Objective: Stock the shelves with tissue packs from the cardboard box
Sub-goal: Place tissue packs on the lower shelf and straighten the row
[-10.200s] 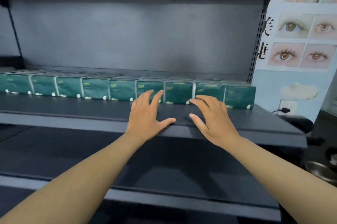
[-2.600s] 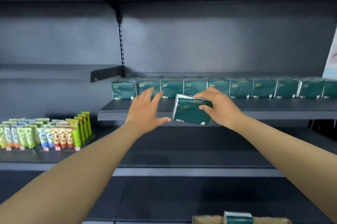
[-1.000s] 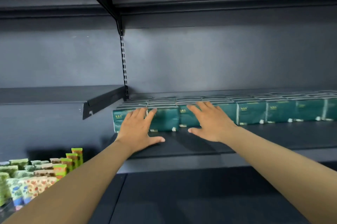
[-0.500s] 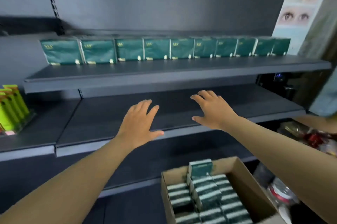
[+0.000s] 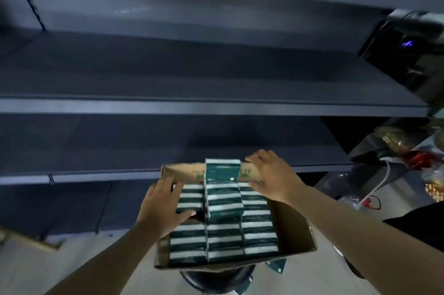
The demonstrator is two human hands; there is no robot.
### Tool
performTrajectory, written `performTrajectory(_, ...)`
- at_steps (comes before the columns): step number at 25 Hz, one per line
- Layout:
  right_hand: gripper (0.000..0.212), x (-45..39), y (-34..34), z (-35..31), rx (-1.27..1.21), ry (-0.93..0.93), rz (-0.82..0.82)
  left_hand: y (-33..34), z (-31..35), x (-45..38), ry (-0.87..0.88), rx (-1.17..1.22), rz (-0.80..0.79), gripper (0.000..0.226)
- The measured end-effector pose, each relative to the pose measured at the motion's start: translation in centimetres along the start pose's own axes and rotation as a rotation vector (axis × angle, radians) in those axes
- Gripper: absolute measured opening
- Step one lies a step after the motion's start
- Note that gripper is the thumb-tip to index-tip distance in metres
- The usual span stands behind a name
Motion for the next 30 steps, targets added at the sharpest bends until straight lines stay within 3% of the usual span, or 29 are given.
performTrajectory(3, 0.06, -0.3, 7.5, 0.7, -0.059, -0.085, -0.09, 6.3, 0.6, 1.7, -0.172, 0.02, -0.105, 0.079)
performTrajectory(5, 0.058, -0.7, 12.5, 0.3, -0.134, -0.137, -0.164, 9.6, 0.4, 2.7, -0.191, 0.014, -0.157, 0.078)
performTrajectory(9, 0.054, -2.0, 18.8, -0.9, -0.223, -0.189, -0.182, 12.8, -1.5, 4.5, -0.207, -0.033, -0.111, 0.065)
performTrajectory(12, 0.05, -3.1, 20.5, -1.1, -0.252, -0.185, -0.146, 13.3, -2.3, 4.9, -0.195, -0.05, -0.055, 0.067)
performTrajectory(24, 0.036, -4.0, 22.3, -1.5, -0.227, -0.239, 0.098, 13.9, -2.4, 5.0, -0.192, -0.104, -0.118, 0.075)
performTrajectory(30, 0.033, -3.5, 19.5, -1.2, -0.216, -0.29, 0.079, 12.0, -1.6, 4.6, -0.212, -0.044, -0.132, 0.077)
Point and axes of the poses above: each hand's wrist, its own x-axis away from the middle knuckle, its own y-axis out of the palm, z = x × y, the point moved 4 cm from there along -x, towards the middle knuckle, and after that the axes turned 9 degrees about -y, right-handed, at the moved point
